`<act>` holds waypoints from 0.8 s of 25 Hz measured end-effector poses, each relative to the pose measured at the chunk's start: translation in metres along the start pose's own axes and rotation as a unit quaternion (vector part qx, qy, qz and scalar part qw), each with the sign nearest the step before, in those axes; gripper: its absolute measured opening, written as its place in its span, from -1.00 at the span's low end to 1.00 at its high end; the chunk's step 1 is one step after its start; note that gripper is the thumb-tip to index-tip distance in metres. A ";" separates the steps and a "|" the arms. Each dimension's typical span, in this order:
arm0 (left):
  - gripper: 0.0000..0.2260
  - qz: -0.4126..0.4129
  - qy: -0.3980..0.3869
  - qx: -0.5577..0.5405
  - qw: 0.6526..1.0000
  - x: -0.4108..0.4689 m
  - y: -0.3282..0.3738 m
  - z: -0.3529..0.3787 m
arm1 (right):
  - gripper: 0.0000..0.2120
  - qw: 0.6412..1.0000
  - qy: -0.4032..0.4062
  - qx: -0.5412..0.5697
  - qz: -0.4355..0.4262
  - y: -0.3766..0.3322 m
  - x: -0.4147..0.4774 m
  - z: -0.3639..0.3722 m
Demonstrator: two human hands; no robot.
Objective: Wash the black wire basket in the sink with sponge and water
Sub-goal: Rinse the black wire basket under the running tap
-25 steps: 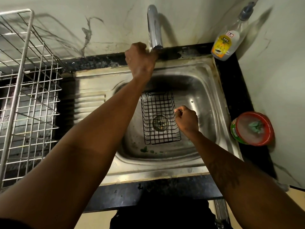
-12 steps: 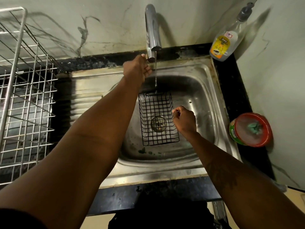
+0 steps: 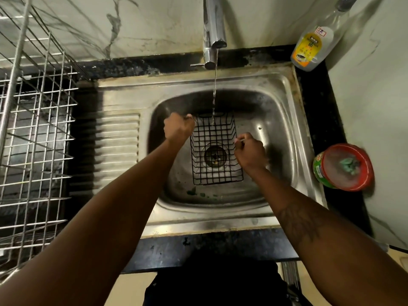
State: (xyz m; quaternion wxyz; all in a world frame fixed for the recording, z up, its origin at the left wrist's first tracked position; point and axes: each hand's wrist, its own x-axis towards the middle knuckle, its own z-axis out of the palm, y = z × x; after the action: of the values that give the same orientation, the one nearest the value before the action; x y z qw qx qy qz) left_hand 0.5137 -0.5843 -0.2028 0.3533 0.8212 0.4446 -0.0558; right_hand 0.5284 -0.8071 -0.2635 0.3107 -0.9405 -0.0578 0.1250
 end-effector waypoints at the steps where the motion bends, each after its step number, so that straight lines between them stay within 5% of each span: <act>1: -0.71 0.014 -0.034 0.041 0.998 -0.004 -0.009 0.006 | -0.82 1.000 -0.004 -0.001 0.005 -0.001 0.000 0.001; 4: -0.68 0.066 -0.127 0.118 0.983 -0.013 -0.030 0.018 | -0.78 1.000 -0.012 0.005 0.025 -0.003 -0.002 0.000; 7: -0.77 0.107 -0.143 0.151 0.972 -0.020 -0.041 0.020 | -0.83 0.999 -0.016 0.017 0.035 0.001 -0.002 -0.003; 10: -0.65 0.140 -0.135 0.132 0.972 -0.024 -0.043 0.018 | -0.84 1.000 0.007 -0.009 0.029 -0.003 0.003 -0.007; 14: -0.57 0.157 -0.111 0.107 0.976 -0.022 -0.047 0.016 | -0.72 0.979 0.020 -0.187 -0.078 -0.017 0.026 -0.009; 20: -0.52 0.176 -0.048 0.052 0.982 -0.014 -0.060 0.029 | -0.62 0.945 -0.090 -0.242 -0.199 -0.045 0.079 0.031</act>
State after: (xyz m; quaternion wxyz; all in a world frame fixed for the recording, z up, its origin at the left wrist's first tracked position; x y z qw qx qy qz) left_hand 0.4661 -0.5909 -0.2507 0.3355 0.9003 0.2720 -0.0547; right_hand 0.5951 -0.7389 -0.2764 0.0857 -0.9416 -0.2998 0.1269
